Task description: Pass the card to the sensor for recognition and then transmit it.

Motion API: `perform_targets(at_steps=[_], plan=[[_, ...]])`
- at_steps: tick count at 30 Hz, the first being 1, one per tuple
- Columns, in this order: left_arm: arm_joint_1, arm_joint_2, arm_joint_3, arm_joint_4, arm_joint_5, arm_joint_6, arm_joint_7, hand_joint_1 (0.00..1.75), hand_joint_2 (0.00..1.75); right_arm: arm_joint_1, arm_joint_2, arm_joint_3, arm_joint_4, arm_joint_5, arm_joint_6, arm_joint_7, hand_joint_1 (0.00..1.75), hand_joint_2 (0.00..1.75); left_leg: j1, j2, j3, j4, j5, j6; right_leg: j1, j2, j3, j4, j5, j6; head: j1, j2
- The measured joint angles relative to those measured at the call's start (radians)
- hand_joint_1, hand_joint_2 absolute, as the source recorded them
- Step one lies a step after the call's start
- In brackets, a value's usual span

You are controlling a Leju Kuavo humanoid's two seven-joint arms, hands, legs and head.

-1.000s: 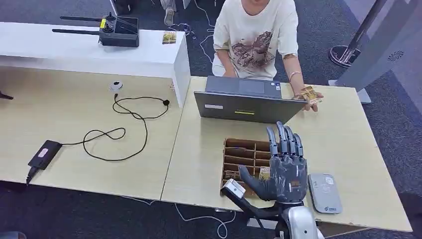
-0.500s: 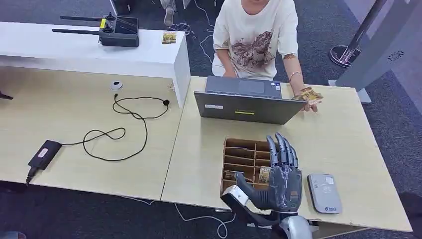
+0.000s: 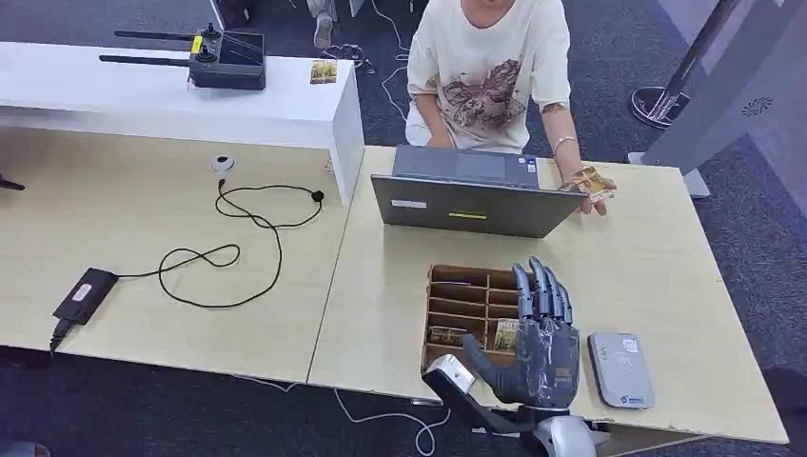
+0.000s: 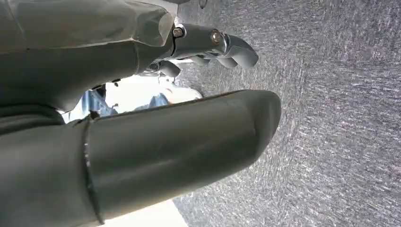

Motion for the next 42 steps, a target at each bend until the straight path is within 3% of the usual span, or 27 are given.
perform_targets(at_steps=[13, 17, 20, 25, 36, 40, 42], plan=[[0.000, 0.000, -0.005, 0.000, 0.000, 0.000, -0.001, 0.00, 0.00, 0.004, 0.006, 0.006, 0.000, 0.018, 0.027, 0.012, 0.00, 1.75, 0.000, 0.000, 0.000, 0.000, 0.000, 0.000, 0.000, 0.000, 0.000, 0.000, 0.000, 0.000, 0.000, 0.000], [0.000, 0.000, -0.005, 0.000, 0.000, -0.005, -0.002, 0.00, 0.00, -0.001, 0.022, 0.006, 0.002, 0.019, 0.047, 0.009, 0.30, 1.75, 0.000, 0.000, 0.000, 0.000, 0.000, 0.000, 0.000, 0.000, 0.000, 0.000, 0.000, 0.000, 0.000, 0.000], [-0.001, 0.000, -0.005, 0.000, 0.000, -0.010, -0.002, 0.00, 0.00, -0.008, 0.032, 0.007, 0.002, 0.023, 0.066, 0.005, 0.19, 1.75, 0.000, 0.000, 0.000, 0.000, 0.000, 0.000, 0.000, 0.000, 0.000, 0.000, 0.000, 0.000, 0.000, 0.000], [-0.001, 0.000, -0.005, 0.000, 0.000, -0.014, -0.001, 0.00, 0.00, -0.028, 0.051, 0.006, 0.010, 0.028, 0.104, -0.019, 0.47, 1.75, 0.000, 0.000, 0.000, 0.000, 0.000, 0.000, 0.000, 0.000, 0.000, 0.000, 0.000, 0.000, 0.000, 0.000], [-0.003, -0.001, -0.005, 0.000, 0.001, -0.022, 0.000, 0.00, 0.00, -0.076, 0.077, 0.006, 0.053, 0.030, 0.123, -0.042, 0.51, 1.75, 0.000, 0.000, 0.000, 0.000, 0.000, 0.000, 0.000, 0.000, 0.000, 0.000, 0.000, 0.000, 0.000, 0.000], [-0.003, -0.001, -0.005, 0.000, 0.001, -0.023, 0.001, 0.00, 0.00, -0.086, 0.084, 0.006, 0.064, 0.030, 0.128, -0.047, 0.66, 1.75, 0.000, 0.000, 0.000, 0.000, 0.000, 0.000, 0.000, 0.000, 0.000, 0.000, 0.000, 0.000, 0.000, 0.000], [-0.003, -0.002, -0.005, 0.000, 0.002, -0.024, 0.002, 0.00, 0.00, -0.092, 0.089, 0.006, 0.071, 0.030, 0.136, -0.048, 0.59, 1.75, 0.000, 0.000, 0.000, 0.000, 0.000, 0.000, 0.000, 0.000, 0.000, 0.000, 0.000, 0.000, 0.000, 0.000]])
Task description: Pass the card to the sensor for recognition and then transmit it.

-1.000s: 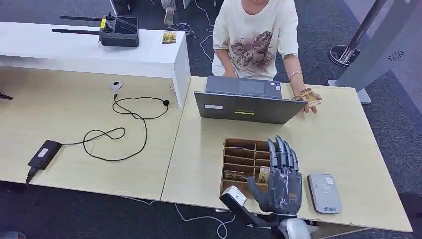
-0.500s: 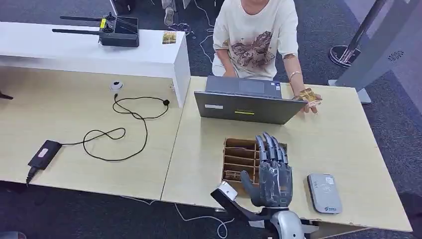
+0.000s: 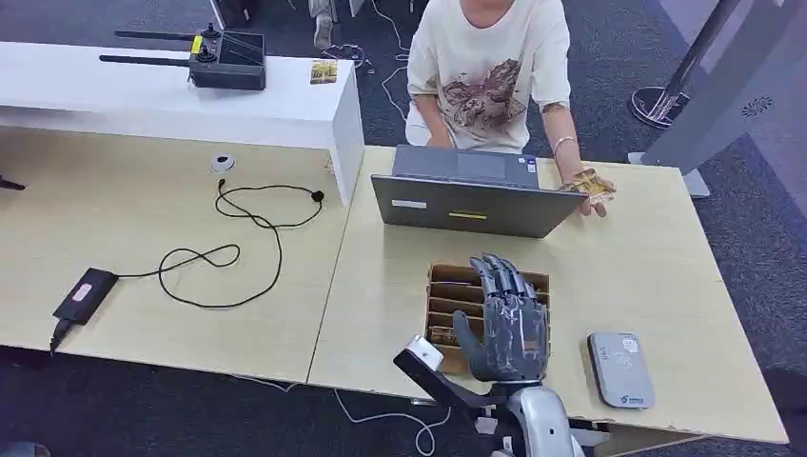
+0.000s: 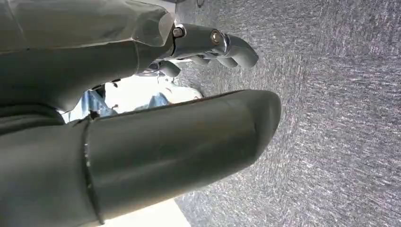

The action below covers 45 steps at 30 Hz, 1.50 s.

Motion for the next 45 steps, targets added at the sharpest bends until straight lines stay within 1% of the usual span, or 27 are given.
perform_targets(at_steps=[3, 14, 15, 16, 17, 20, 21, 22, 23, 24, 25, 26, 27, 28, 30, 31, 32, 33, 35, 37, 40, 41, 43, 45], plan=[[0.000, -0.002, 0.000, 0.000, 0.000, 0.000, 0.000, 0.00, 0.00, -0.009, 0.009, 0.000, 0.011, 0.000, 0.008, -0.001, 0.63, 1.75, 0.000, 0.000, 0.000, 0.000, 0.000, 0.000, 0.000, 0.000, 0.000, 0.000, 0.000, 0.000, 0.000, 0.000], [0.000, -0.007, 0.000, 0.000, 0.000, -0.003, 0.003, 0.00, 0.00, -0.037, 0.022, 0.000, 0.044, 0.002, 0.019, -0.003, 0.63, 1.75, 0.000, 0.000, 0.000, 0.000, 0.000, 0.000, 0.000, 0.000, 0.000, 0.000, 0.000, 0.000, 0.000, 0.000], [0.000, -0.007, 0.000, 0.000, 0.000, -0.003, 0.003, 0.00, 0.00, -0.037, 0.023, 0.000, 0.045, 0.002, 0.019, -0.003, 0.77, 1.75, 0.000, 0.000, 0.000, 0.000, 0.000, 0.000, 0.000, 0.000, 0.000, 0.000, 0.000, 0.000, 0.000, 0.000], [0.000, -0.007, 0.000, 0.000, 0.000, -0.003, 0.003, 0.00, 0.00, -0.038, 0.025, 0.000, 0.047, 0.002, 0.019, -0.003, 0.77, 1.75, 0.000, 0.000, 0.000, 0.000, 0.000, 0.000, 0.000, 0.000, 0.000, 0.000, 0.000, 0.000, 0.000, 0.000], [0.000, -0.007, 0.000, 0.000, 0.001, -0.003, 0.003, 0.00, 0.00, -0.038, 0.026, 0.000, 0.048, 0.002, 0.019, -0.003, 0.87, 1.75, 0.000, 0.000, 0.000, 0.000, 0.000, 0.000, 0.000, 0.000, 0.000, 0.000, 0.000, 0.000, 0.000, 0.000], [0.000, -0.007, 0.000, 0.000, 0.000, -0.003, 0.003, 0.00, 0.00, -0.039, 0.027, 0.000, 0.054, 0.008, 0.024, -0.002, 0.99, 1.75, 0.000, 0.000, 0.000, 0.000, 0.000, 0.000, 0.000, 0.000, 0.000, 0.000, 0.000, 0.000, 0.000, 0.000], [0.000, -0.007, 0.000, 0.000, 0.000, -0.003, 0.003, 0.00, 0.00, -0.040, 0.027, 0.000, 0.055, 0.012, 0.026, 0.000, 0.93, 1.75, 0.000, 0.000, 0.000, 0.000, 0.000, 0.000, 0.000, 0.000, 0.000, 0.000, 0.000, 0.000, 0.000, 0.000], [0.000, -0.007, 0.000, 0.000, 0.000, -0.003, 0.003, 0.00, 0.00, -0.041, 0.027, 0.000, 0.058, 0.015, 0.028, 0.001, 0.91, 1.75, 0.000, 0.000, 0.000, 0.000, 0.000, 0.000, 0.000, 0.000, 0.000, 0.000, 0.000, 0.000, 0.000, 0.000], [0.000, -0.007, 0.000, 0.000, 0.000, -0.004, 0.003, 0.00, 0.00, -0.043, 0.027, 0.000, 0.061, 0.019, 0.029, 0.005, 0.91, 1.75, 0.000, 0.000, 0.000, 0.000, 0.000, 0.000, 0.000, 0.000, 0.000, 0.000, 0.000, 0.000, 0.000, 0.000], [0.000, -0.007, 0.000, 0.000, 0.000, -0.004, 0.003, 0.00, 0.00, -0.044, 0.027, 0.000, 0.063, 0.021, 0.031, 0.006, 0.99, 1.75, 0.000, 0.000, 0.000, 0.000, 0.000, 0.000, 0.000, 0.000, 0.000, 0.000, 0.000, 0.000, 0.000, 0.000], [0.000, -0.007, 0.000, 0.000, 0.000, -0.004, 0.003, 0.00, 0.00, -0.046, 0.027, 0.000, 0.066, 0.021, 0.034, 0.007, 0.99, 1.75, 0.000, 0.000, 0.000, 0.000, 0.000, 0.000, 0.000, 0.000, 0.000, 0.000, 0.000, 0.000, 0.000, 0.000], [0.000, -0.007, 0.000, 0.000, 0.000, -0.004, 0.003, 0.00, 0.00, -0.047, 0.027, 0.000, 0.070, 0.022, 0.036, 0.008, 0.96, 1.75, 0.000, 0.000, 0.000, 0.000, 0.000, 0.000, 0.000, 0.000, 0.000, 0.000, 0.000, 0.000, 0.000, 0.000], [0.000, -0.007, 0.000, 0.000, 0.000, -0.004, 0.003, 0.00, 0.00, -0.048, 0.027, 0.000, 0.072, 0.024, 0.037, 0.011, 0.84, 1.75, 0.000, 0.000, 0.000, 0.000, 0.000, 0.000, 0.000, 0.000, 0.000, 0.000, 0.000, 0.000, 0.000, 0.000], [0.000, -0.007, 0.000, 0.000, 0.000, -0.004, 0.003, 0.00, 0.00, -0.050, 0.027, 0.000, 0.077, 0.026, 0.039, 0.015, 0.80, 1.75, 0.000, 0.000, 0.000, 0.000, 0.000, 0.000, 0.000, 0.000, 0.000, 0.000, 0.000, 0.000, 0.000, 0.000], [0.000, -0.007, 0.000, 0.000, 0.000, -0.004, 0.003, 0.00, 0.00, -0.052, 0.028, -0.002, 0.084, 0.033, 0.039, 0.021, 0.89, 1.75, 0.000, 0.000, 0.000, 0.000, 0.000, 0.000, 0.000, 0.000, 0.000, 0.000, 0.000, 0.000, 0.000, 0.000], [0.000, -0.007, 0.000, 0.000, 0.000, -0.004, 0.003, 0.00, 0.00, -0.053, 0.027, -0.003, 0.088, 0.034, 0.039, 0.022, 0.84, 1.75, 0.000, 0.000, 0.000, 0.000, 0.000, 0.000, 0.000, 0.000, 0.000, 0.000, 0.000, 0.000, 0.000, 0.000], [0.000, -0.007, 0.000, 0.000, 0.000, -0.004, 0.003, 0.00, 0.00, -0.054, 0.028, -0.005, 0.092, 0.035, 0.040, 0.024, 0.89, 1.75, 0.000, 0.000, 0.000, 0.000, 0.000, 0.000, 0.000, 0.000, 0.000, 0.000, 0.000, 0.000, 0.000, 0.000], [-0.001, -0.007, 0.000, 0.000, 0.000, -0.004, 0.003, 0.00, 0.00, -0.056, 0.028, -0.008, 0.098, 0.037, 0.041, 0.024, 0.84, 1.75, 0.000, 0.000, 0.000, 0.000, 0.000, 0.000, 0.000, 0.000, 0.000, 0.000, 0.000, 0.000, 0.000, 0.000], [-0.001, -0.007, 0.000, 0.000, 0.000, -0.005, 0.003, 0.00, 0.00, -0.062, 0.028, -0.016, 0.113, 0.039, 0.046, 0.029, 0.87, 1.75, 0.000, 0.000, 0.000, 0.000, 0.000, 0.000, 0.000, 0.000, 0.000, 0.000, 0.000, 0.000, 0.000, 0.000], [-0.001, -0.007, 0.000, 0.000, -0.001, -0.006, 0.003, 0.00, 0.00, -0.065, 0.029, -0.024, 0.125, 0.039, 0.051, 0.031, 0.82, 1.75, 0.000, 0.000, 0.000, 0.000, 0.000, 0.000, 0.000, 0.000, 0.000, 0.000, 0.000, 0.000, 0.000, 0.000], [-0.002, -0.007, 0.000, 0.000, -0.001, -0.006, 0.003, 0.00, 0.00, -0.073, 0.032, -0.033, 0.146, 0.039, 0.055, 0.031, 0.63, 1.75, 0.000, 0.000, 0.000, 0.000, 0.000, 0.000, 0.000, 0.000, 0.000, 0.000, 0.000, 0.000, 0.000, 0.000], [-0.002, -0.007, 0.000, 0.000, -0.001, -0.007, 0.003, 0.00, 0.00, -0.075, 0.034, -0.036, 0.151, 0.039, 0.056, 0.031, 0.61, 1.75, 0.000, 0.000, 0.000, 0.000, 0.000, 0.000, 0.000, 0.000, 0.000, 0.000, 0.000, 0.000, 0.000, 0.000], [-0.002, -0.007, 0.000, 0.000, -0.001, -0.007, 0.003, 0.00, 0.00, -0.079, 0.036, -0.038, 0.162, 0.039, 0.058, 0.031, 0.65, 1.75, 0.000, 0.000, 0.000, 0.000, 0.000, 0.000, 0.000, 0.000, 0.000, 0.000, 0.000, 0.000, 0.000, 0.000], [-0.002, -0.007, 0.000, 0.000, -0.001, -0.007, 0.002, 0.00, 0.00, -0.084, 0.038, -0.040, 0.168, 0.039, 0.060, 0.031, 0.77, 1.75, 0.000, 0.000, 0.000, 0.000, 0.000, 0.000, 0.000, 0.000, 0.000, 0.000, 0.000, 0.000, 0.000, 0.000]])
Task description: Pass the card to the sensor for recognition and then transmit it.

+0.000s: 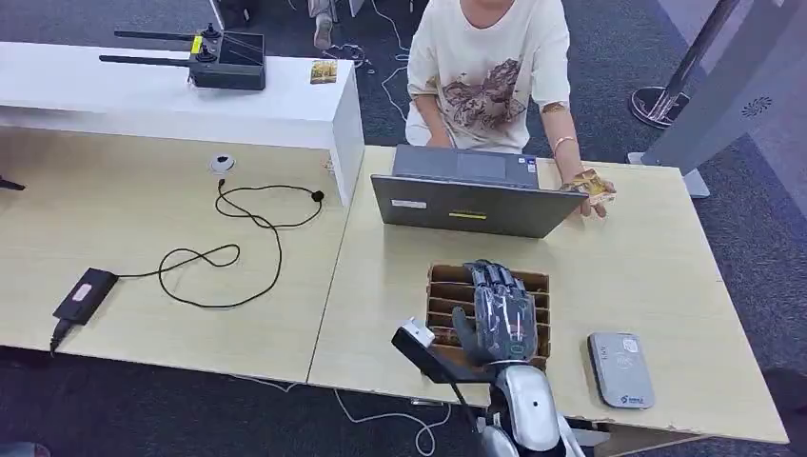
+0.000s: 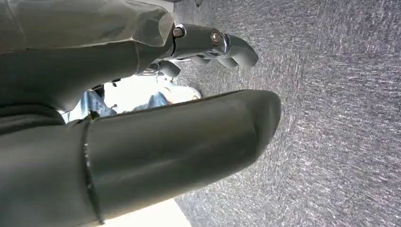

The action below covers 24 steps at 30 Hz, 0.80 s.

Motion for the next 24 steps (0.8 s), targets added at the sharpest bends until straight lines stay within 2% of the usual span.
perform_targets(at_steps=[7, 10, 12, 13, 24], plan=[[0.000, 0.000, 0.000, 0.000, 0.000, 0.000, -0.001, 0.00, 0.00, -0.002, 0.001, -0.001, 0.002, 0.000, 0.001, 0.000, 0.80, 1.75, 0.000, 0.000, 0.000, 0.000, 0.000, 0.000, 0.000, 0.000, 0.000, 0.000, 0.000, 0.000, 0.000, 0.000], [0.000, 0.000, 0.000, 0.000, 0.000, 0.000, -0.002, 0.00, 0.00, -0.007, 0.003, -0.003, 0.009, 0.002, 0.001, 0.000, 0.77, 1.75, 0.000, 0.000, 0.000, 0.000, 0.000, 0.000, 0.000, 0.000, 0.000, 0.000, 0.000, 0.000, 0.000, 0.000], [0.000, 0.000, 0.000, 0.000, 0.000, 0.000, -0.003, 0.00, 0.00, -0.025, 0.009, -0.009, 0.033, 0.006, 0.009, 0.000, 0.66, 1.75, 0.000, 0.000, 0.000, 0.000, 0.000, 0.000, 0.000, 0.000, 0.000, 0.000, 0.000, 0.000, 0.000, 0.000], [0.000, 0.000, 0.000, 0.000, 0.000, 0.001, -0.005, 0.00, 0.00, -0.041, 0.014, -0.013, 0.057, 0.011, 0.010, 0.000, 0.79, 1.75, 0.000, 0.000, 0.000, 0.000, 0.000, 0.000, 0.000, 0.000, 0.000, 0.000, 0.000, 0.000, 0.000, 0.000], [0.000, 0.000, 0.000, 0.000, 0.000, 0.000, -0.008, 0.00, 0.00, -0.078, 0.026, -0.014, 0.115, 0.015, 0.010, 0.000, 0.73, 1.75, 0.000, 0.000, 0.000, 0.000, 0.000, 0.000, 0.000, 0.000, 0.000, 0.000, 0.000, 0.000, 0.000, 0.000]])
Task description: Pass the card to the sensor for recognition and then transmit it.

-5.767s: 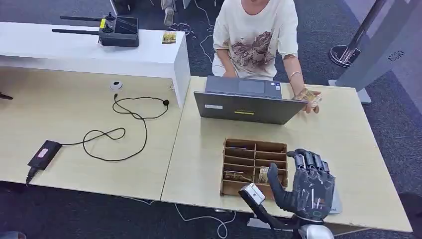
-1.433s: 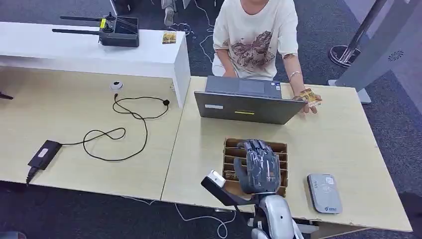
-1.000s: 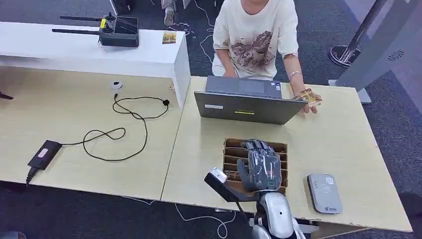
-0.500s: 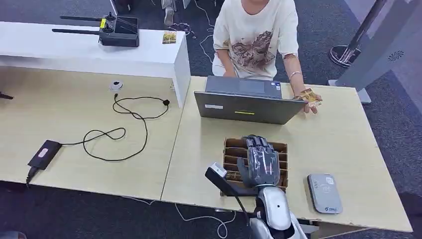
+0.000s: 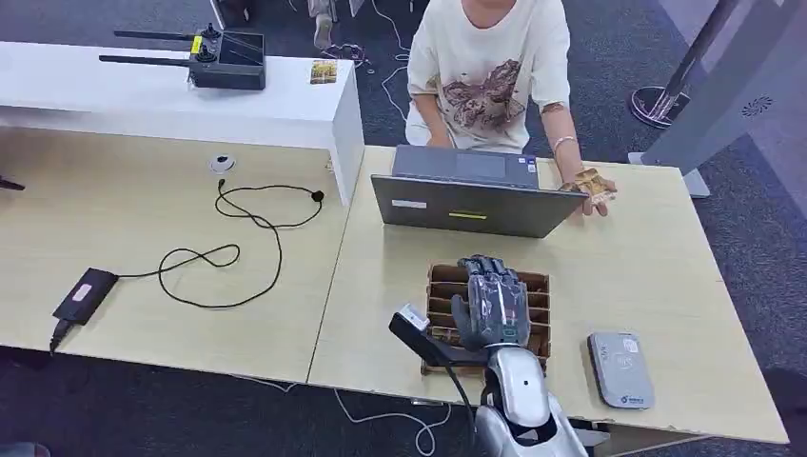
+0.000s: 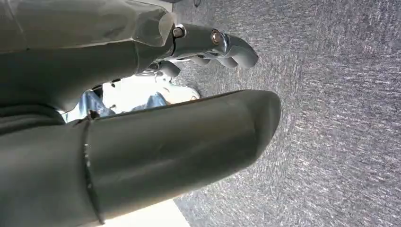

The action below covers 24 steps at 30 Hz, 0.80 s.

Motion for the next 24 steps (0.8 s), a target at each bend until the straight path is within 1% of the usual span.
perform_targets(at_steps=[1, 2, 3, 4, 6, 9, 18, 19, 20, 22, 24], plan=[[0.000, 0.000, 0.000, 0.000, 0.000, 0.000, 0.000, 0.00, 0.00, 0.000, 0.000, 0.000, 0.001, 0.000, 0.000, -0.001, 0.72, 1.75, 0.000, 0.000, 0.000, 0.000, 0.000, 0.000, 0.000, 0.000, 0.000, 0.000, 0.000, 0.000, 0.000, 0.000], [0.000, 0.000, 0.000, 0.000, 0.000, 0.000, 0.000, 0.00, 0.00, 0.000, 0.000, 0.000, 0.002, 0.000, 0.000, -0.002, 0.79, 1.75, 0.000, 0.000, 0.000, 0.000, 0.000, 0.000, 0.000, 0.000, 0.000, 0.000, 0.000, 0.000, 0.000, 0.000], [0.000, 0.000, 0.000, 0.000, 0.000, 0.000, 0.000, 0.00, 0.00, -0.001, 0.000, 0.000, 0.004, 0.000, 0.000, -0.003, 0.82, 1.75, 0.000, 0.000, 0.000, 0.000, 0.000, 0.000, 0.000, 0.000, 0.000, 0.000, 0.000, 0.000, 0.000, 0.000], [0.000, 0.000, 0.000, 0.000, 0.000, 0.000, 0.000, 0.00, 0.00, -0.002, 0.000, 0.000, 0.005, 0.001, 0.000, -0.003, 0.80, 1.75, 0.000, 0.000, 0.000, 0.000, 0.000, 0.000, 0.000, 0.000, 0.000, 0.000, 0.000, 0.000, 0.000, 0.000], [0.000, 0.000, 0.000, 0.000, 0.000, 0.000, 0.000, 0.00, 0.00, -0.005, 0.000, 0.000, 0.010, 0.003, 0.000, -0.006, 0.82, 1.75, 0.000, 0.000, 0.000, 0.000, 0.000, 0.000, 0.000, 0.000, 0.000, 0.000, 0.000, 0.000, 0.000, 0.000], [0.000, 0.000, 0.000, 0.000, 0.000, 0.000, 0.000, 0.00, 0.00, -0.007, 0.002, 0.000, 0.015, 0.003, 0.000, -0.006, 0.77, 1.75, 0.000, 0.000, 0.000, 0.000, 0.000, 0.000, 0.000, 0.000, 0.000, 0.000, 0.000, 0.000, 0.000, 0.000], [0.000, 0.000, 0.000, 0.000, 0.000, 0.000, 0.000, 0.00, 0.00, -0.017, 0.006, 0.000, 0.035, 0.008, -0.001, -0.002, 0.79, 1.75, 0.000, 0.000, 0.000, 0.000, 0.000, 0.000, 0.000, 0.000, 0.000, 0.000, 0.000, 0.000, 0.000, 0.000], [0.000, 0.000, 0.000, 0.000, 0.000, 0.000, 0.000, 0.00, 0.00, -0.017, 0.006, 0.000, 0.036, 0.008, -0.001, -0.003, 0.75, 1.75, 0.000, 0.000, 0.000, 0.000, 0.000, 0.000, 0.000, 0.000, 0.000, 0.000, 0.000, 0.000, 0.000, 0.000], [0.000, 0.000, 0.000, 0.000, 0.000, 0.000, 0.000, 0.00, 0.00, -0.018, 0.006, 0.000, 0.037, 0.008, -0.001, -0.002, 0.79, 1.75, 0.000, 0.000, 0.000, 0.000, 0.000, 0.000, 0.000, 0.000, 0.000, 0.000, 0.000, 0.000, 0.000, 0.000], [0.000, 0.000, 0.000, 0.000, 0.000, 0.000, 0.000, 0.00, 0.00, -0.020, 0.006, 0.000, 0.041, 0.009, -0.001, -0.001, 0.77, 1.75, 0.000, 0.000, 0.000, 0.000, 0.000, 0.000, 0.000, 0.000, 0.000, 0.000, 0.000, 0.000, 0.000, 0.000], [0.000, 0.000, 0.000, 0.000, 0.000, 0.000, 0.000, 0.00, 0.00, -0.023, 0.006, 0.000, 0.045, 0.011, -0.001, 0.002, 0.79, 1.75, 0.000, 0.000, 0.000, 0.000, 0.000, 0.000, 0.000, 0.000, 0.000, 0.000, 0.000, 0.000, 0.000, 0.000]])
